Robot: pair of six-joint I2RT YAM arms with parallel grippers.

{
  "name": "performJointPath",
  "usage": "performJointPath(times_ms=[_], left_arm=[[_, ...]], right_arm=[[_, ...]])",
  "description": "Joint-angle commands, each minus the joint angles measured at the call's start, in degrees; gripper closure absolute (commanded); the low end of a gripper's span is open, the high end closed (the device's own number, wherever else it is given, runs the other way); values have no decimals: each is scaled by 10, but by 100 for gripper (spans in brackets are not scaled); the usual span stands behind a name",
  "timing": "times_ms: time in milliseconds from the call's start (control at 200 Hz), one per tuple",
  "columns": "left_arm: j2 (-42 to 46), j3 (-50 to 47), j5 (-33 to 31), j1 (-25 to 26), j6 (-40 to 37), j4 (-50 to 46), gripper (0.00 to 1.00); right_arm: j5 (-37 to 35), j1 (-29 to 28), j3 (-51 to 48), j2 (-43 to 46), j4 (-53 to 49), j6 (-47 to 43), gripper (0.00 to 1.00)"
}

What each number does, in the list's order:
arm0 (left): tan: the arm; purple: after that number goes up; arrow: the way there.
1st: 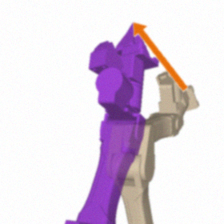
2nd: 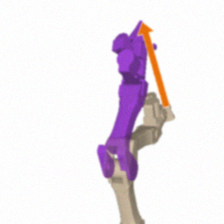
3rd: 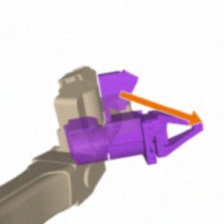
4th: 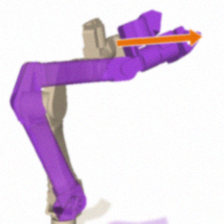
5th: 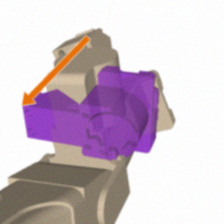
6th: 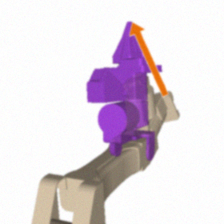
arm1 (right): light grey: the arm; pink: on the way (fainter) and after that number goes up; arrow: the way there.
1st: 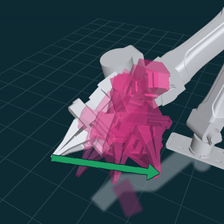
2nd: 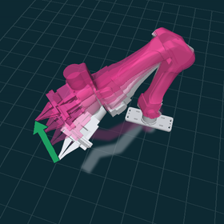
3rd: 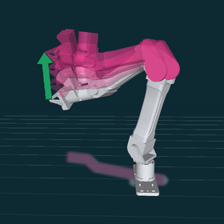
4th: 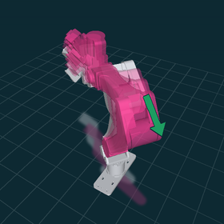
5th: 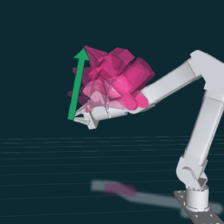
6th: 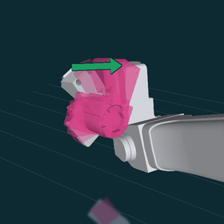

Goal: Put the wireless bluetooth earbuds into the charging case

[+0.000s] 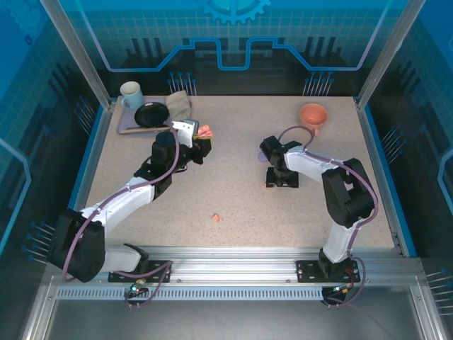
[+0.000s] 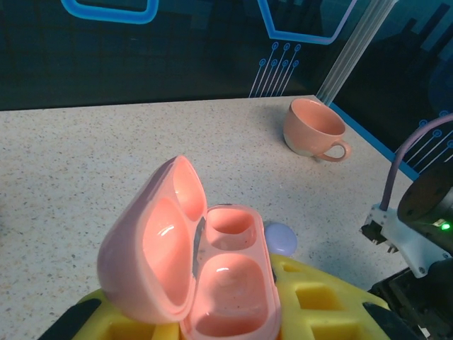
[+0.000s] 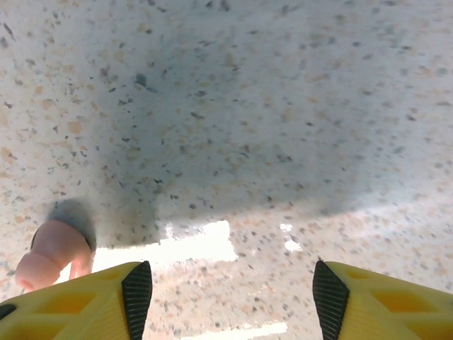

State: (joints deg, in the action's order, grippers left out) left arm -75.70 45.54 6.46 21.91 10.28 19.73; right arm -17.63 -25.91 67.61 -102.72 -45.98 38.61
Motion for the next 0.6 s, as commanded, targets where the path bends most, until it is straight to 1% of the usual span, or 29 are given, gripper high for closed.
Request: performJointPath(times_ms=[0, 100, 165, 215, 345, 405, 595], left_arm=[[-9, 13, 19, 2, 20, 29, 100], [-10, 11, 19, 5, 20, 30, 100], [-11, 9, 19, 6, 19, 29, 100], [-11, 9, 19, 6, 18, 29, 100], [-12, 9, 21, 5, 18, 29, 100], [-13, 9, 22, 6, 19, 31, 100], [-17, 10, 21, 6, 19, 31, 100]], right_arm=[[3, 1, -17, 70, -21, 82, 38], [45, 1, -43, 100, 22, 132, 41], [72, -3, -52, 105, 61, 133, 41], [88, -6, -42, 95, 75, 113, 42], [66, -23, 24, 40, 22, 51, 43], [69, -26, 44, 19, 8, 24, 44], [43, -40, 89, -43, -27, -9, 49]])
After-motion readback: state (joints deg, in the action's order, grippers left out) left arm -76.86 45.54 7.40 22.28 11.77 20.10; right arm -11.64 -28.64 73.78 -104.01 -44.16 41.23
